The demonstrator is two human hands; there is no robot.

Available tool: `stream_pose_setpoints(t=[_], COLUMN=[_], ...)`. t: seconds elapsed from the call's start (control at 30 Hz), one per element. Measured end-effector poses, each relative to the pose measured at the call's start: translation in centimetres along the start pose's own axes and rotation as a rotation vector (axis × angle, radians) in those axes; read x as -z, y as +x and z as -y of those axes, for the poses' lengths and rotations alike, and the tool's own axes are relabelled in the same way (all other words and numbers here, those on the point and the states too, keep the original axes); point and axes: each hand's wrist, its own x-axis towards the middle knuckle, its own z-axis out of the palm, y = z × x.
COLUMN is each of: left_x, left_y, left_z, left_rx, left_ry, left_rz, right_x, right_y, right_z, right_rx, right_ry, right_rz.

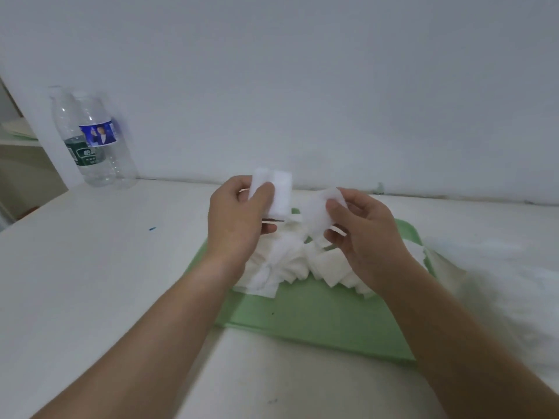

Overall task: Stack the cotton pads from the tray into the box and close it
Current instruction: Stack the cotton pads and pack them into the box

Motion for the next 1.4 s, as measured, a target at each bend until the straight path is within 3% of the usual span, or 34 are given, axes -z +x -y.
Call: stream_pose_setpoints(t=[0.2, 0.37, 0.53, 0.73, 0.87, 0.93, 1.0, 1.17, 1.4], left_x=[0.7, 1.0, 1.0, 0.9, 0.9, 1.3, 1.7, 3.0, 3.4], left_y=[-1.0, -1.0, -1.3, -1.7, -1.5, -1.3, -0.9, 1.1, 2.0], left_z=[2.5, 2.7, 2.7, 2.2, 2.1, 2.3, 2.5, 2.9, 3.8], left_rx=[-0.057, -0.033, -0.042, -0.053, 0.040, -0.013, -0.087, -0.079, -0.130], left_ry=[0.039, -0.010, -0.035, -0.021, -0.067, -0.009, 0.033, -0.030, -0.071], left_rz=[0.128, 0.126, 0.240, 0.311, 0.347, 0.395, 0.333, -0.127, -0.270], right_x=[0.4, -0.8, -1.6, -1.4, -1.3, -1.5, -1.6, -1.4, -1.8], right_y=[0.7, 0.4, 0.0, -0.2, -0.1, -0.1, -0.2, 0.1, -0.5], right_z=[0.8, 0.8, 1.2, 1.4, 1.0, 0.8, 0.5, -0.7, -2.5], right_rx=[0.001, 0.070, 0.132, 0.125, 0.142, 0.172, 0.184, 0.255, 0.446], right_ry=[0.205, -0.071, -0.322, -0.403, -0.485, -0.496, -0.490, -0.735, -1.272], right_rz=[0.072, 0.122, 0.077, 0.043, 0.021, -0.001, -0.040, -0.078, 0.255])
